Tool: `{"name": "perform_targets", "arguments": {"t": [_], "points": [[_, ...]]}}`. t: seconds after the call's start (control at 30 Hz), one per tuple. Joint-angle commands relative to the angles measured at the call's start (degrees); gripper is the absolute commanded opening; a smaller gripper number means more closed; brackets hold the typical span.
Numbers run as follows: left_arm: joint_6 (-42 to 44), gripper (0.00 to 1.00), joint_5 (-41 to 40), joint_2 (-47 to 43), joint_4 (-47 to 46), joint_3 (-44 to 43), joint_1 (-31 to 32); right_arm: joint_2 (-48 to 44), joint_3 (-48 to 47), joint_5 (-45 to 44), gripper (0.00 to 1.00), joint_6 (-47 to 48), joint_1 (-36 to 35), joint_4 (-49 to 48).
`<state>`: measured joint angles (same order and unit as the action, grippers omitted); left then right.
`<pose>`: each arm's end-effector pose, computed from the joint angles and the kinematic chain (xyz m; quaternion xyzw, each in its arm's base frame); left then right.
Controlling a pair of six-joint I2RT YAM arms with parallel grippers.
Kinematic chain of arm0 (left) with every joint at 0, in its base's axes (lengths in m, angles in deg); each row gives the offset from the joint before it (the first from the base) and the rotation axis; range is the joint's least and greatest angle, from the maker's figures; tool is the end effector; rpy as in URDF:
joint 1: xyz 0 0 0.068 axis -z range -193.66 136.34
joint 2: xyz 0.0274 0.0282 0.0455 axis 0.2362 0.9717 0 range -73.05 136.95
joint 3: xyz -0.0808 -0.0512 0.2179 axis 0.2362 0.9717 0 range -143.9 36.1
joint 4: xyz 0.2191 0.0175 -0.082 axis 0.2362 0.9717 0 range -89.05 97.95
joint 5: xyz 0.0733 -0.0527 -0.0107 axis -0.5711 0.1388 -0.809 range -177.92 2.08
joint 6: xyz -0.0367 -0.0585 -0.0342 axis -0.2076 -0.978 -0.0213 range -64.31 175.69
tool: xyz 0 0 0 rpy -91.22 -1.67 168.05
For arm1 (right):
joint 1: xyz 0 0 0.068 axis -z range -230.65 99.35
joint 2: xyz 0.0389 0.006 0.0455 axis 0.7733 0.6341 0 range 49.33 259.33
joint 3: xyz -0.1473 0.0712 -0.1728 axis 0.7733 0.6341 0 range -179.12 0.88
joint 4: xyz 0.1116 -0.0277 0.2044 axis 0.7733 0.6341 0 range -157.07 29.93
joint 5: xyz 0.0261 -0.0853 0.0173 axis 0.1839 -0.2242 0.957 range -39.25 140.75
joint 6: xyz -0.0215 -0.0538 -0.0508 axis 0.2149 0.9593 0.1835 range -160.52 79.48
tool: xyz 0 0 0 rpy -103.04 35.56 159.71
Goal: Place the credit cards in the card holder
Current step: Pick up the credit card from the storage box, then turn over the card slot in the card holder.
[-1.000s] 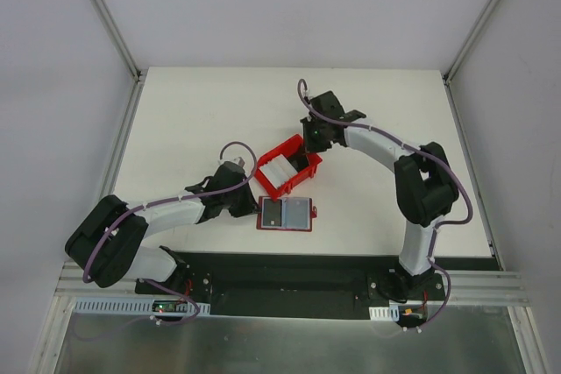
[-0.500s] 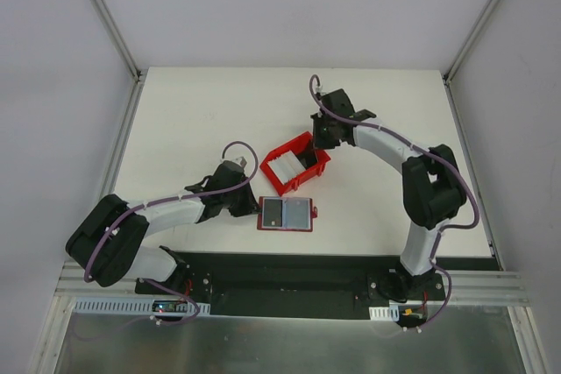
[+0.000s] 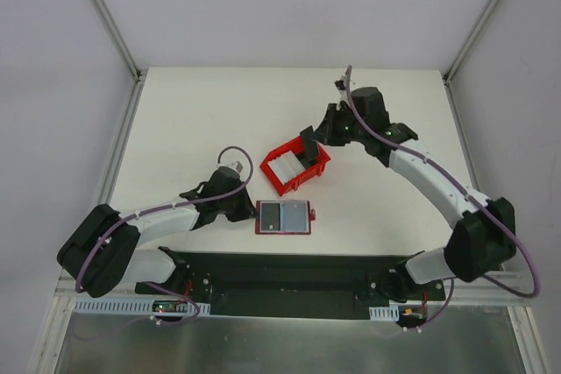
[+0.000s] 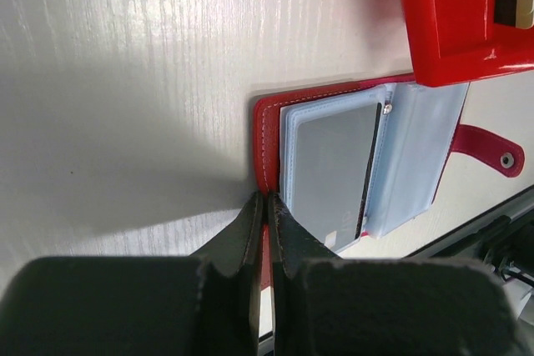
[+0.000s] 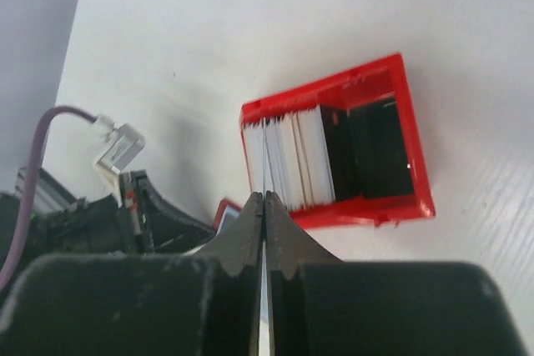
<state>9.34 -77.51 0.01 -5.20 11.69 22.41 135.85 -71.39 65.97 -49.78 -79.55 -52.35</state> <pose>0.1898 -0.1530 0.1152 -0.0452 0.9111 -0.3268 0.2470 0.2984 0.1844 0.2794 -0.2120 0.8299 0.2724 0.4384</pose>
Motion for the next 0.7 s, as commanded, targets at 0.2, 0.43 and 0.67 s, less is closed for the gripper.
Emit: {"name": "perform_targets", "arguments": {"t": [0.2,0.43,0.67], "points": [[-8.66,0.00,-4.34,-4.50,1.76,2.87,7.25,-23.31,26.37,-4.58,0.01,-16.04,-7.47,-5.84],[-11.83,0.00,-6.81,-5.90,3.08,4.27,7.61,-26.32,37.64,-12.22,0.00,-23.52,-16.17,-6.73],[-12.54,0.00,-6.99,-6.79,3.16,5.07,7.87,-22.01,39.22,-16.87,0.00,-24.85,-19.34,-8.30]]}}
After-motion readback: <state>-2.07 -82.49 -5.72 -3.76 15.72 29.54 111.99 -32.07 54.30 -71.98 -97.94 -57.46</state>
